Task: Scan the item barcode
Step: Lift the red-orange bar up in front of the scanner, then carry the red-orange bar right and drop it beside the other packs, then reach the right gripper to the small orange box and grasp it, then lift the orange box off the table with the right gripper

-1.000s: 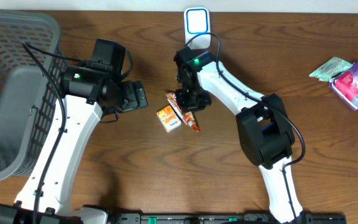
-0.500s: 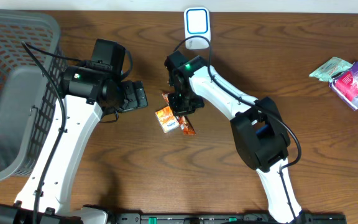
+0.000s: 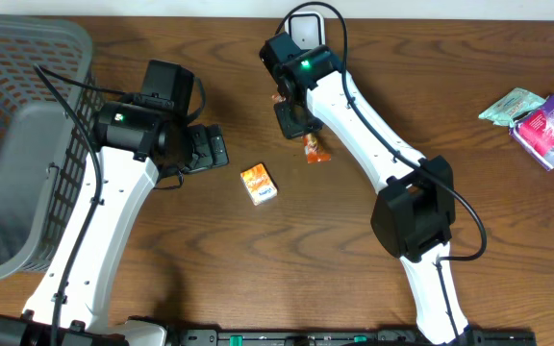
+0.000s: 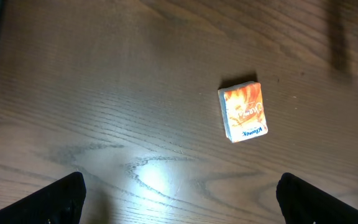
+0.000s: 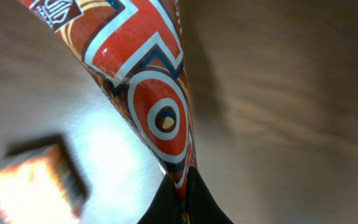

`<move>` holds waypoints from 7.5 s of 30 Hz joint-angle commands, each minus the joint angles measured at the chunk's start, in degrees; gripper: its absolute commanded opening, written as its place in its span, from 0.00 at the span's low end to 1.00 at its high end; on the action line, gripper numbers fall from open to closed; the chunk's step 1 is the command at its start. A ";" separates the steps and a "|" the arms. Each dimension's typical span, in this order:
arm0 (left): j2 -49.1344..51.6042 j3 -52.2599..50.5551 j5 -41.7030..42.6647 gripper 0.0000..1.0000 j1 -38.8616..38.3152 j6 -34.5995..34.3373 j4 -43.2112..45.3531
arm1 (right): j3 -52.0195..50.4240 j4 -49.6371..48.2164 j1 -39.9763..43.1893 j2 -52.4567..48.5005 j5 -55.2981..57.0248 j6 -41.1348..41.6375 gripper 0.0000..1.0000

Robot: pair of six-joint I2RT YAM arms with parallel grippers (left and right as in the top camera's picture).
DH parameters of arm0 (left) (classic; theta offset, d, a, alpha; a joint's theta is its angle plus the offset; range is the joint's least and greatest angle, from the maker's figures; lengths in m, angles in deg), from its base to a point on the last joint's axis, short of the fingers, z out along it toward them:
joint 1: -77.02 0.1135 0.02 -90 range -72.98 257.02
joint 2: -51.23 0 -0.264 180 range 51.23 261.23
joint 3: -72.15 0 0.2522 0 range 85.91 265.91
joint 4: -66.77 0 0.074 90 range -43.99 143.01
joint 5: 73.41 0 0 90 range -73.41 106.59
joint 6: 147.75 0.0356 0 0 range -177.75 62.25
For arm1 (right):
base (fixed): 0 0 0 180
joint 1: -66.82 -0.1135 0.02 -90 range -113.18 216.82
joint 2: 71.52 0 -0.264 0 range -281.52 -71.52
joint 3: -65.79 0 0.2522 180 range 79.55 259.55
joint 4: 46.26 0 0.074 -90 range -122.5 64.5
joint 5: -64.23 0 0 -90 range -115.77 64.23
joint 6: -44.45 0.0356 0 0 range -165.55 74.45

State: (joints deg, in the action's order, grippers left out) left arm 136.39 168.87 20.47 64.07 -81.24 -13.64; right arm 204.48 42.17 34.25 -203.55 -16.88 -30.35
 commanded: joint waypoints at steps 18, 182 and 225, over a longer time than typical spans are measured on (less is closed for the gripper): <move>0.39 0.42 -0.94 0.98 0.17 0.94 -0.17 | 1.38 -39.80 0.59 0.33 23.12 -3.02 0.01; 0.39 0.42 -0.94 0.98 0.17 0.94 -0.17 | -13.31 -9.99 -0.87 0.63 -30.14 -4.26 0.99; 0.39 0.42 -0.94 0.98 0.17 0.96 -0.17 | -6.01 2.34 3.78 0.66 -5.79 4.48 0.24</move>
State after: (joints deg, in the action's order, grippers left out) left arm 136.39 168.87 20.44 64.07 -81.24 -13.62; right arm 193.55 42.02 37.66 -202.90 -27.74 -26.59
